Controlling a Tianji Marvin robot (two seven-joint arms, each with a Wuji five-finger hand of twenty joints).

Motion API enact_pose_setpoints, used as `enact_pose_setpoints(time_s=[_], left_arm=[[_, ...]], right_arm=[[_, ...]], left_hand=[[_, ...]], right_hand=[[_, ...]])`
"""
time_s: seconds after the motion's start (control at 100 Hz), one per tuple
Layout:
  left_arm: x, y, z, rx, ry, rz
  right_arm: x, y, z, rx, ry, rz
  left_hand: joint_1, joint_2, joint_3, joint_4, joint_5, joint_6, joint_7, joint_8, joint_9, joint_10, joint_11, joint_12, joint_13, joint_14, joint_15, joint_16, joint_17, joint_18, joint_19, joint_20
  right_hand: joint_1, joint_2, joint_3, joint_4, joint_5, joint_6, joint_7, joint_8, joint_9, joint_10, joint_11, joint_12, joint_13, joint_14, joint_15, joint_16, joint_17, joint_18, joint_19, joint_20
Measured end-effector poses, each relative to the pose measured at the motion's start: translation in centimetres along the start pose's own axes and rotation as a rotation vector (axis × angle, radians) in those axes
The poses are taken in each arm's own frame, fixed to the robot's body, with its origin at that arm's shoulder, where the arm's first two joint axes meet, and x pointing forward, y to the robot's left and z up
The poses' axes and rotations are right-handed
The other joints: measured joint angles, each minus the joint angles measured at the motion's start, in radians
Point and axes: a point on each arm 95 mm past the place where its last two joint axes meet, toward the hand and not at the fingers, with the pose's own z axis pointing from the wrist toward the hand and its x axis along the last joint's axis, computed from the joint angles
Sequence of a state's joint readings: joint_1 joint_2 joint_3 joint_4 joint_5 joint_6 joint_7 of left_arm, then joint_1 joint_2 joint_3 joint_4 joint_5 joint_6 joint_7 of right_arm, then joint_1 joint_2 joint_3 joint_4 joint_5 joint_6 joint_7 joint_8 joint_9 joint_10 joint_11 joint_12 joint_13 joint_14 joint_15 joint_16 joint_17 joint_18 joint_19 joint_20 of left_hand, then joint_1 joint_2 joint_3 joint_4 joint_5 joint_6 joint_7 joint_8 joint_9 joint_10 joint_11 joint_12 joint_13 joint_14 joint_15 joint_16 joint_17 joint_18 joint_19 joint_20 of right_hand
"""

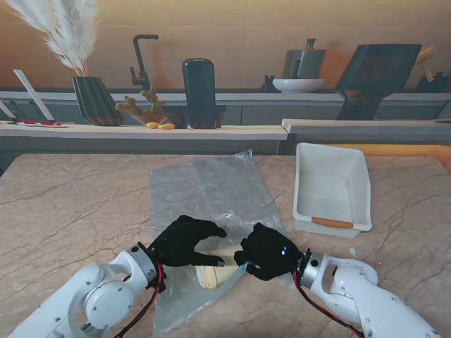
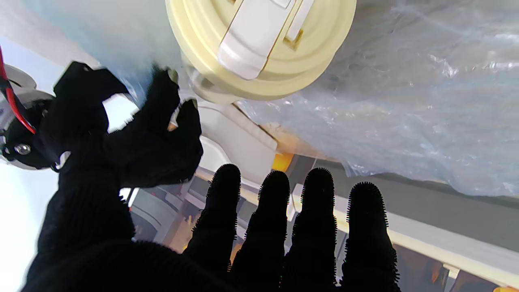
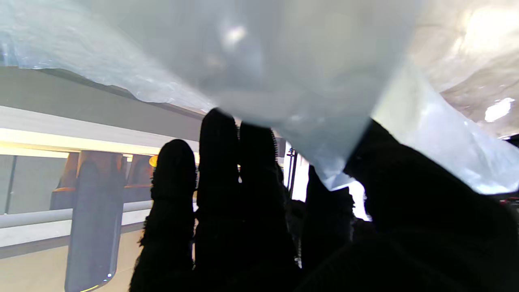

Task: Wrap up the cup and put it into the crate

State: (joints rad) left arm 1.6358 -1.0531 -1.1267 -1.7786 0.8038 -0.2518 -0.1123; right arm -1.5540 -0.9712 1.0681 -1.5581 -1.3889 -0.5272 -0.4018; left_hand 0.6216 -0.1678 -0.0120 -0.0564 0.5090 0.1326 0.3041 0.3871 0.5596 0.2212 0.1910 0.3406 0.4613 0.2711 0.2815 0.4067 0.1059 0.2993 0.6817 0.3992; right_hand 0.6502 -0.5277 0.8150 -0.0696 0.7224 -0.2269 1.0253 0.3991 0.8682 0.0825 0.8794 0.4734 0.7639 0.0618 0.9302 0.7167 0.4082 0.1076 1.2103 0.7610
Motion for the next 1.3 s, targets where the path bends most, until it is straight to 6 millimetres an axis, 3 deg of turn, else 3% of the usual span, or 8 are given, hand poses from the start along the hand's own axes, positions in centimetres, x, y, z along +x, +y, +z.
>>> enact_pose_setpoints(time_s=[0.42, 0.58, 0.7, 0.83, 0.91, 0.95, 1.1, 1.3], left_arm=[[-0.8, -0.1, 0.9, -0.117, -0.021, 0.021], [-0.8, 0.2, 1.3, -0.101, -0.106, 0.259], [-0.9, 0.1, 1.5, -0.098, -0.106, 0.195], [-1.1, 0.4, 2.0, -0.081, -0.145, 0.159], [-1.4, 0.5, 2.3, -0.068, -0.165, 0.141], [-1.5, 0.6, 2.5, -0.065, -0.173, 0.119], [-2.0, 0.6, 3.1, -0.062, -0.211, 0.062], [-2.9, 0.9, 3.7, -0.035, -0.254, 0.042]], right_arm=[[-3.2, 0.1, 3.3, 0.072, -0.150, 0.115], [-3.7, -0.1, 4.1, 0.072, -0.166, 0.137], [-4.0, 0.0, 4.5, 0.079, -0.170, 0.147], [-4.3, 0.2, 4.8, 0.083, -0.168, 0.143], [-4.6, 0.4, 4.9, 0.087, -0.169, 0.138], [-4.8, 0.5, 4.9, 0.093, -0.171, 0.134], [-5.5, 2.1, 4.4, 0.039, -0.204, 0.117], [-5.1, 4.4, 3.0, -0.198, -0.205, 0.080]], left_hand=[[-0.083, -0.003, 0.003, 0.000, 0.065, 0.027, -0.040, -0.012, 0.004, 0.000, -0.015, -0.003, 0.000, 0.000, -0.023, 0.000, -0.020, 0.010, -0.050, 0.002], [0.044, -0.024, 0.006, 0.000, 0.107, 0.037, -0.052, -0.017, 0.091, 0.001, -0.005, -0.003, 0.063, 0.000, 0.025, 0.024, 0.023, 0.010, 0.023, 0.038], [0.135, -0.034, 0.033, 0.000, 0.107, 0.042, -0.013, 0.016, 0.153, 0.001, 0.045, 0.016, 0.127, 0.000, 0.103, 0.038, 0.064, 0.006, 0.126, 0.049], [0.168, -0.034, 0.334, 0.000, 0.104, 0.023, 0.039, 0.031, 0.207, -0.001, 0.097, 0.027, 0.195, 0.000, 0.176, 0.048, 0.099, -0.011, 0.214, 0.049], [0.199, -0.113, 0.513, 0.000, 0.104, 0.004, 0.087, 0.054, 0.231, -0.009, 0.118, 0.040, 0.218, 0.000, 0.213, 0.049, 0.113, -0.018, 0.239, 0.060], [0.222, -0.141, 0.578, -0.022, 0.093, 0.004, 0.125, 0.063, 0.241, -0.010, 0.129, 0.051, 0.231, 0.000, 0.232, 0.051, 0.117, -0.022, 0.250, 0.064], [0.266, -0.140, 0.637, -0.062, 0.085, 0.001, 0.226, 0.063, 0.268, -0.009, 0.138, 0.153, 0.257, 0.000, 0.290, 0.080, 0.132, -0.028, 0.279, 0.079], [0.267, -0.101, 0.678, -0.068, 0.090, -0.008, 0.275, 0.059, 0.295, -0.016, 0.138, 0.203, 0.278, 0.000, 0.314, 0.085, 0.136, -0.030, 0.290, 0.085]], right_hand=[[0.009, 0.000, 0.000, 0.000, 0.023, 0.045, 0.021, 0.016, 0.011, 0.018, 0.000, 0.001, 0.001, 0.019, 0.011, 0.013, 0.000, 0.000, 0.012, 0.014], [0.009, 0.000, 0.000, 0.000, 0.023, 0.045, 0.016, 0.014, 0.011, 0.023, 0.000, 0.001, 0.001, 0.023, 0.012, 0.013, 0.000, 0.000, 0.012, 0.023], [0.009, -0.001, 0.000, 0.000, 0.024, 0.045, 0.028, 0.019, 0.011, 0.024, 0.000, 0.002, 0.001, 0.023, 0.012, 0.013, 0.000, 0.000, 0.012, 0.023], [-0.010, -0.001, -0.003, 0.000, 0.024, 0.042, -0.011, 0.004, 0.011, 0.025, 0.000, 0.013, 0.000, 0.026, 0.012, 0.013, -0.012, 0.001, 0.012, 0.023], [-0.045, 0.000, -0.036, 0.000, 0.022, 0.041, -0.032, 0.004, 0.006, 0.031, -0.028, 0.013, -0.012, 0.035, -0.017, 0.013, -0.041, 0.010, -0.019, 0.023], [-0.067, 0.000, -0.061, 0.000, 0.002, 0.041, -0.049, 0.006, -0.007, 0.038, -0.054, 0.013, -0.020, 0.038, -0.053, 0.003, -0.064, 0.030, -0.058, 0.014], [-0.096, -0.001, -0.101, 0.001, -0.056, 0.054, -0.201, 0.078, -0.082, 0.042, -0.142, 0.000, -0.075, 0.042, -0.224, -0.072, -0.129, 0.129, -0.281, -0.073], [-0.152, -0.001, -0.103, 0.025, -0.169, 0.083, -0.353, 0.179, -0.194, 0.054, -0.189, -0.019, -0.126, 0.047, -0.331, -0.121, -0.139, 0.130, -0.351, -0.092]])
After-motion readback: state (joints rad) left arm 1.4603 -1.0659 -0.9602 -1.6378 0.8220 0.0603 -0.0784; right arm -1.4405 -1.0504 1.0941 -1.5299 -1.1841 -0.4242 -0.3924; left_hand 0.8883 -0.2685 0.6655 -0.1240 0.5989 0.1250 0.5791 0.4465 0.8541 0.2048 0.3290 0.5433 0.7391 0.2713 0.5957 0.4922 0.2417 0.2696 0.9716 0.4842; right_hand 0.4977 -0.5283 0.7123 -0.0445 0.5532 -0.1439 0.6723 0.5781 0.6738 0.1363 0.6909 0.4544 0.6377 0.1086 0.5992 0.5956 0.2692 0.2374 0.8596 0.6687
